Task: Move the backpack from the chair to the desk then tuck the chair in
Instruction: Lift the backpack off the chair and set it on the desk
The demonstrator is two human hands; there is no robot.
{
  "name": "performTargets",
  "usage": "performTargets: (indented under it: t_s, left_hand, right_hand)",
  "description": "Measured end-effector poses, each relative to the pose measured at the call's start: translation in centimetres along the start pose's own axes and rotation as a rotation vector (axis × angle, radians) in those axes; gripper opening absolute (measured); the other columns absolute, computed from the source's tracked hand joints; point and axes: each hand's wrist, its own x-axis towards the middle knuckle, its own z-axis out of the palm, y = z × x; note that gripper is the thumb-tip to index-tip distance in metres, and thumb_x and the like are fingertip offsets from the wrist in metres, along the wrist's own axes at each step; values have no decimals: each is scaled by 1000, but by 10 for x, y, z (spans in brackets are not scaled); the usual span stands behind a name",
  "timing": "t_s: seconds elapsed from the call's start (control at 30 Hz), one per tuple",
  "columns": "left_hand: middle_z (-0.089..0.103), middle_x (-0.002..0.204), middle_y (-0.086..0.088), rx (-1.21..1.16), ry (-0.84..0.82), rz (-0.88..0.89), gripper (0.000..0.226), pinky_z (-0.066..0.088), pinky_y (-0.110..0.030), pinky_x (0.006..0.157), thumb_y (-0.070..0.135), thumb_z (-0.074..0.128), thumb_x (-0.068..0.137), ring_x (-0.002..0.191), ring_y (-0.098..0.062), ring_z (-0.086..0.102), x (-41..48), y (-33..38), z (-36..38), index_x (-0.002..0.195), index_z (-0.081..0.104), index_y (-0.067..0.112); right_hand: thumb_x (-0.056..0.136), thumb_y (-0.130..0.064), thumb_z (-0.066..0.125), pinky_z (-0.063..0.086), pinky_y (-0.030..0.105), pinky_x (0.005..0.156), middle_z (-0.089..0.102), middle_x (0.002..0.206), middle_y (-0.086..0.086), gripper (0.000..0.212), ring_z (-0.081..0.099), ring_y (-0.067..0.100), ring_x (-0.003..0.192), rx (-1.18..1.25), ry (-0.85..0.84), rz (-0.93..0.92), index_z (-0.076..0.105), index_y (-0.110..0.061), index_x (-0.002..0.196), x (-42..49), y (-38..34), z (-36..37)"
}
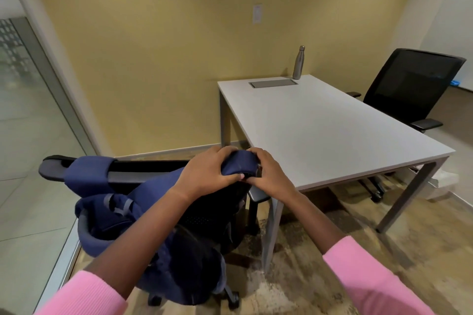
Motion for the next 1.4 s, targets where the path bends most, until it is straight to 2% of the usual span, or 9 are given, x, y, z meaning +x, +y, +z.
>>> performTargets:
  t_s: [0.2,0.43,0.6,0.83,0.97,1.07,1.17,1.27,1.4]
  left_hand:
    - [58,124,-9,9,49,96,67,43,-35,87,30,67,72,109,-28,56,-23,7,-2,132,40,18]
    - [54,131,-11,-26,36,156,78,44,-35,92,23,67,70,113,-28,54,-48,13,-4,138,29,16]
    - [55,127,-11,49,11,210,73,42,-35,94,22,62,72,113,-27,53,-63,9,-7,138,32,15]
    - [17,154,-11,311,-22,267,69,10,-38,116,28,49,86,142,-28,17,-133,-56,-20,143,13,14]
    - [19,152,-11,441,-20,185,69,7,-35,116,42,45,88,139,-31,20,-185,-106,-45,143,16,11]
    - [35,146,-12,628,-113,206,74,31,-38,110,57,39,82,133,-28,37,-219,-136,-62,140,30,12]
    - [68,116,-8,754,-127,284,62,55,-33,85,48,71,63,103,-22,66,-238,-153,-71,114,62,15]
    - [70,73,1,752,-34,356,14,47,-26,74,19,63,66,67,-17,65,-239,-154,-73,79,66,17]
    - [67,68,-8,578,-18,257,27,53,-27,57,2,74,49,62,-27,63,-235,-144,-72,73,62,7]
  right_hand:
    - [68,-19,75,39,16,82,47,129,1,70,45,6,101,-112,87,7,36,-23,125,-26,-11,15]
    - [67,-20,72,54,37,87,36,128,7,71,51,26,111,-341,105,-14,34,-19,126,-51,-37,32]
    - [65,-16,68,53,35,76,45,118,5,55,53,22,100,-309,134,-46,41,-15,114,-62,-52,37]
    - [69,-1,56,43,33,76,48,117,9,47,55,30,99,-265,167,53,43,-16,112,-77,-64,54]
    - [72,4,49,41,33,76,46,122,14,52,54,35,101,-274,200,122,41,-14,120,-81,-81,68]
    - [75,6,48,38,34,77,46,125,17,50,53,37,104,-283,240,171,40,-11,122,-82,-94,77]
    - [80,4,47,43,39,81,46,126,18,47,53,37,106,-290,283,218,40,-10,124,-86,-105,86]
    - [82,4,44,44,45,94,45,132,18,50,50,37,114,-262,310,266,37,-10,130,-92,-113,101]
    - [84,6,41,38,43,102,40,142,16,56,45,37,124,-217,326,272,32,-9,137,-106,-126,129]
